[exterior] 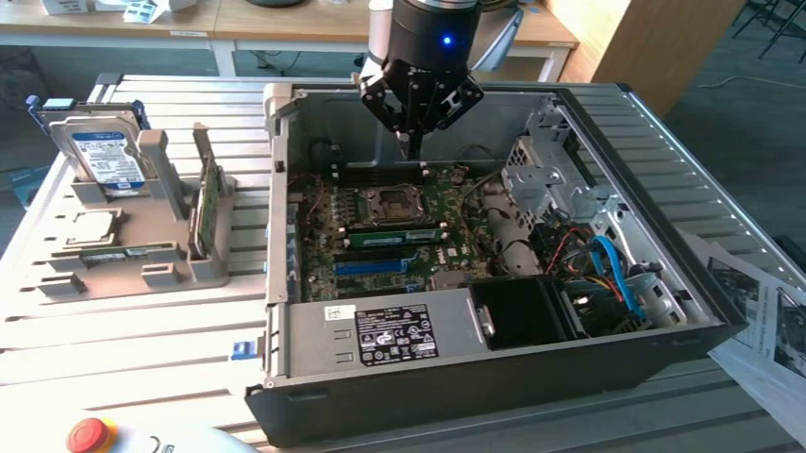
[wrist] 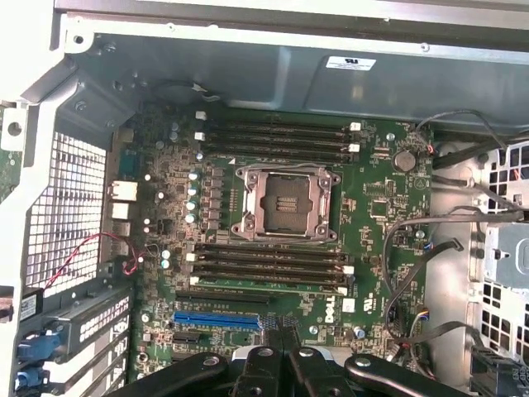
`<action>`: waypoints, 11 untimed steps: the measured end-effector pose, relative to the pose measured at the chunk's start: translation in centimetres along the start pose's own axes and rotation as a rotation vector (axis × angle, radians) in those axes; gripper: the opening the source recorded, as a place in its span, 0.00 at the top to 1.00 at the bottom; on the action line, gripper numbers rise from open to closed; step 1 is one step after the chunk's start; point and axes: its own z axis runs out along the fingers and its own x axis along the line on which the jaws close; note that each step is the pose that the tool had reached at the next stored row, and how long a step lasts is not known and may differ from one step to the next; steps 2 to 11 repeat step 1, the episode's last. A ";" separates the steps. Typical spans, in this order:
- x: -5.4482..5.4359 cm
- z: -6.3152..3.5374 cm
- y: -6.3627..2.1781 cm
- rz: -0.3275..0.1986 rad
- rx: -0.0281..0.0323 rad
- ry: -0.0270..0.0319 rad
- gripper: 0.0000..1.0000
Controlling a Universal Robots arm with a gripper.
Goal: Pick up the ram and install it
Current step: 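Press down the ram until it locks into place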
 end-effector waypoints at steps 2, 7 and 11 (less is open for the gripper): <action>0.0 0.00 0.00 0.000 0.0000 0.0000 0.90; 0.0 0.00 0.00 0.000 0.0000 0.0000 0.90; 0.0 0.00 0.00 0.000 0.0000 0.0000 0.90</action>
